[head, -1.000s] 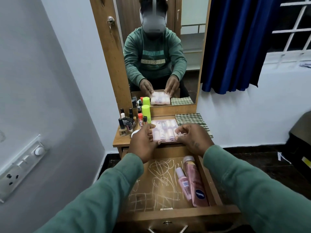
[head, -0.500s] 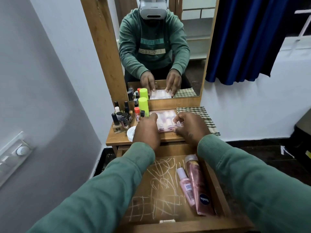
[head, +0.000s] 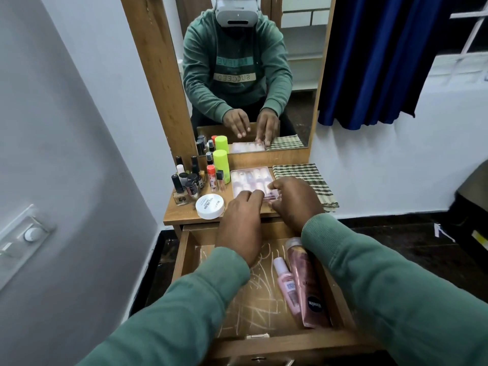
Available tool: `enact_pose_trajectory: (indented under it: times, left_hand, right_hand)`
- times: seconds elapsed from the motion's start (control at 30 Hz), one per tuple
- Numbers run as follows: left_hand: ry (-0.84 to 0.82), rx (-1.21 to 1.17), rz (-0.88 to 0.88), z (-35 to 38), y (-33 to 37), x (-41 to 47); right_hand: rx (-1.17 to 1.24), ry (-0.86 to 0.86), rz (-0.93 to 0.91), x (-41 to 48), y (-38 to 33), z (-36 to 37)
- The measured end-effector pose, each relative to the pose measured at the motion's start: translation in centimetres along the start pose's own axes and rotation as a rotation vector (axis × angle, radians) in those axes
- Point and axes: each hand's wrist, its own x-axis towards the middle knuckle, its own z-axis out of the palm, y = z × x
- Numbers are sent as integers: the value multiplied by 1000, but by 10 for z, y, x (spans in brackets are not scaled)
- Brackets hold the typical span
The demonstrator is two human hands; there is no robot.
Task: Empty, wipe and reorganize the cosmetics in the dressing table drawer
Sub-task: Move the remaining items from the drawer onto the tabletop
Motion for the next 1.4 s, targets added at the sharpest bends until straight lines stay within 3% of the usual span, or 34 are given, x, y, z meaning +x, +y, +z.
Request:
enact_pose_trajectory:
  times: [0.13, 0.3, 0.4, 0.57, 0.77, 0.97, 1.07, 1.4]
  left_hand:
    - [-57, -130, -44, 6, 1, -48]
    - [-426, -399, -427, 34, -2, -80]
    - [-512, -503, -559, 43, 2, -85]
    - [-477, -488, -529, 44, 7, -87]
    - [-484, -377, -514, 46, 9, -89]
    - [-501, -331, -514, 48, 8, -89]
    - [-511, -338, -543, 49, 8, -90]
    - [-540, -395, -606, 51, 5, -89]
  right_hand:
    - [80, 65, -67, -42, -4, -17]
    - [11, -208, -6, -114, 7, 4]
    - [-79, -253, 30, -138, 11, 24]
    - [-162, -77, 5, -143, 13, 20]
    - [-221, -161, 83, -150, 15, 26]
    - [-542, -178, -226, -147, 12, 27]
    - [-651, -207, -281, -147, 10, 29]
    - [-568, -275, -275, -145, 20, 48]
